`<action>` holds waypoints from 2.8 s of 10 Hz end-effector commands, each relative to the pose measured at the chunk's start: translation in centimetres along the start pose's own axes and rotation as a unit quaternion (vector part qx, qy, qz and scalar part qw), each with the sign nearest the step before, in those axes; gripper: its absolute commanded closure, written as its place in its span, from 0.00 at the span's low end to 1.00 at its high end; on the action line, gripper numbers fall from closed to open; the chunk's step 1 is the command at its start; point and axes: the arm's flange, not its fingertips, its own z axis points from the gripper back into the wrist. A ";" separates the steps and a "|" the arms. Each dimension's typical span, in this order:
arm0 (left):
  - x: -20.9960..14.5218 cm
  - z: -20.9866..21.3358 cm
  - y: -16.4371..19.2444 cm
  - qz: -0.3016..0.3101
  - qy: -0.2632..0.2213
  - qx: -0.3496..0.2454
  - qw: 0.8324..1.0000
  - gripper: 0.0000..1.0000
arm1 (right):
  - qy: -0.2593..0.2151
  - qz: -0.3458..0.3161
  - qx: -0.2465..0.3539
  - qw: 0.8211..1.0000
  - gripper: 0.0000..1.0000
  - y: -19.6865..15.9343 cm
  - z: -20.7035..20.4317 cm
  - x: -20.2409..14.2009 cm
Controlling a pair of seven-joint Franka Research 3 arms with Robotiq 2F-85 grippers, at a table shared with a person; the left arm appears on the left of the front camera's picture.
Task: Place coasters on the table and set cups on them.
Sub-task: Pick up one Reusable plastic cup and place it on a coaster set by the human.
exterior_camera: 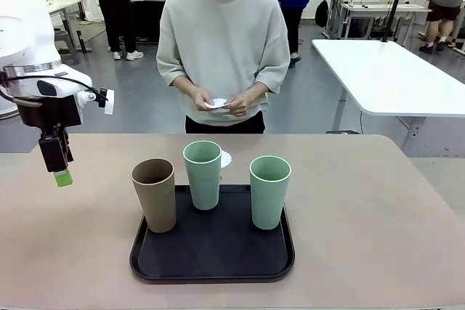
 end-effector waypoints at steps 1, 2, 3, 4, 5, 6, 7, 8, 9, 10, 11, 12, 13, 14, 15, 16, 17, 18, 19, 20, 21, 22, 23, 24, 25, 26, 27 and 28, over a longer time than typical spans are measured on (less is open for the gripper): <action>-4.3 0.1 1.5 -0.118 -0.138 -0.093 0.979 0.00 | 0.000 -0.002 0.004 1.000 0.00 -0.1 0.1 0.0; -5.8 0.6 2.7 -0.170 -0.228 -0.118 0.951 0.00 | 0.000 -0.002 0.004 1.000 0.00 -0.1 0.1 0.0; -6.9 0.4 3.4 -0.203 -0.290 -0.138 0.925 0.00 | 0.000 -0.002 0.004 1.000 0.00 -0.1 0.1 0.0; -7.6 -0.2 4.5 -0.240 -0.347 -0.141 0.896 0.00 | 0.000 -0.002 0.004 1.000 0.00 -0.1 0.1 0.0; -8.0 -0.9 5.6 -0.239 -0.387 -0.143 0.879 0.00 | 0.000 -0.002 0.004 1.000 0.00 -0.1 0.1 0.0; -8.5 -1.9 6.1 -0.221 -0.425 -0.134 0.868 0.00 | 0.000 -0.002 0.004 1.000 0.00 -0.1 0.1 0.0; -8.6 -2.9 6.2 -0.207 -0.450 -0.115 0.861 0.00 | 0.000 -0.002 0.004 1.000 0.00 -0.1 0.1 0.0; -8.8 -4.2 5.7 -0.199 -0.465 -0.090 0.858 0.00 | 0.000 -0.002 0.004 1.000 0.00 -0.1 0.1 0.0; -9.2 -4.9 5.1 -0.191 -0.473 -0.063 0.858 0.00 | 0.000 -0.002 0.004 1.000 0.00 -0.1 0.1 0.0; -9.6 -5.6 4.9 -0.183 -0.481 -0.035 0.857 0.00 | 0.000 -0.002 0.004 1.000 0.00 -0.1 0.1 0.0; -9.3 -5.7 5.0 -0.182 -0.484 -0.019 0.855 0.00 | 0.000 -0.002 0.004 1.000 0.00 -0.1 0.1 0.0; -9.7 -6.0 4.4 -0.179 -0.487 0.010 0.855 0.00 | 0.000 -0.002 0.004 1.000 0.00 -0.1 0.1 0.0; -9.8 -6.3 4.5 -0.188 -0.479 0.022 0.857 0.00 | 0.000 -0.002 0.004 1.000 0.00 -0.1 0.1 0.0; -9.4 -6.5 4.2 -0.193 -0.456 0.031 0.868 0.00 | 0.000 -0.002 0.004 1.000 0.00 -0.1 0.1 0.0; -9.0 -6.2 3.7 -0.161 -0.422 0.050 0.891 0.00 | 0.000 -0.002 0.004 1.000 0.00 -0.1 0.1 0.0; -9.9 -5.8 5.1 -0.184 -0.467 0.005 0.865 0.00 | 0.000 -0.002 0.004 1.000 0.00 -0.1 0.1 0.0; -9.9 -5.8 5.1 -0.184 -0.467 0.005 0.865 0.00 | 0.000 -0.002 0.004 1.000 0.00 -0.1 0.1 0.0; -9.9 -5.8 5.1 -0.184 -0.467 0.005 0.865 0.00 | 0.000 -0.002 0.004 1.000 0.00 -0.1 0.1 0.0; -9.9 -5.8 5.1 -0.184 -0.467 0.005 0.865 0.00 | 0.000 -0.002 0.004 1.000 0.00 -0.1 0.1 0.0; -9.9 -5.8 5.1 -0.184 -0.467 0.005 0.865 0.00 | 0.000 -0.002 0.004 1.000 0.00 -0.1 0.1 0.0; -9.6 -5.9 4.7 -0.186 -0.458 0.009 0.870 0.00 | 0.000 -0.002 0.004 1.000 0.00 -0.1 0.1 0.0; -10.0 -7.2 5.3 -0.204 -0.463 -0.033 0.862 0.00 | 0.000 -0.002 0.004 1.000 0.00 -0.1 0.1 0.0; -10.4 -8.4 5.8 -0.221 -0.469 -0.037 0.854 0.00 | 0.000 -0.002 0.004 1.000 0.00 -0.1 0.1 0.0; -10.5 -9.4 6.2 -0.231 -0.478 -0.044 0.846 0.00 | 0.000 -0.002 0.004 1.000 0.00 -0.1 0.1 0.0; -10.4 -10.5 6.7 -0.247 -0.490 -0.047 0.835 0.00 | 0.000 -0.002 0.004 1.000 0.00 -0.1 0.1 0.0; -10.2 -11.4 6.9 -0.249 -0.507 -0.045 0.824 0.00 | 0.000 -0.002 0.004 1.000 0.00 -0.1 0.1 0.0; -9.9 -12.3 7.0 -0.256 -0.526 -0.022 0.811 0.00 | 0.000 -0.002 0.004 1.000 0.00 -0.1 0.1 0.0; -9.3 -13.2 7.5 -0.258 -0.542 -0.015 0.800 0.00 | 0.000 -0.002 0.004 1.000 0.00 -0.1 0.1 0.0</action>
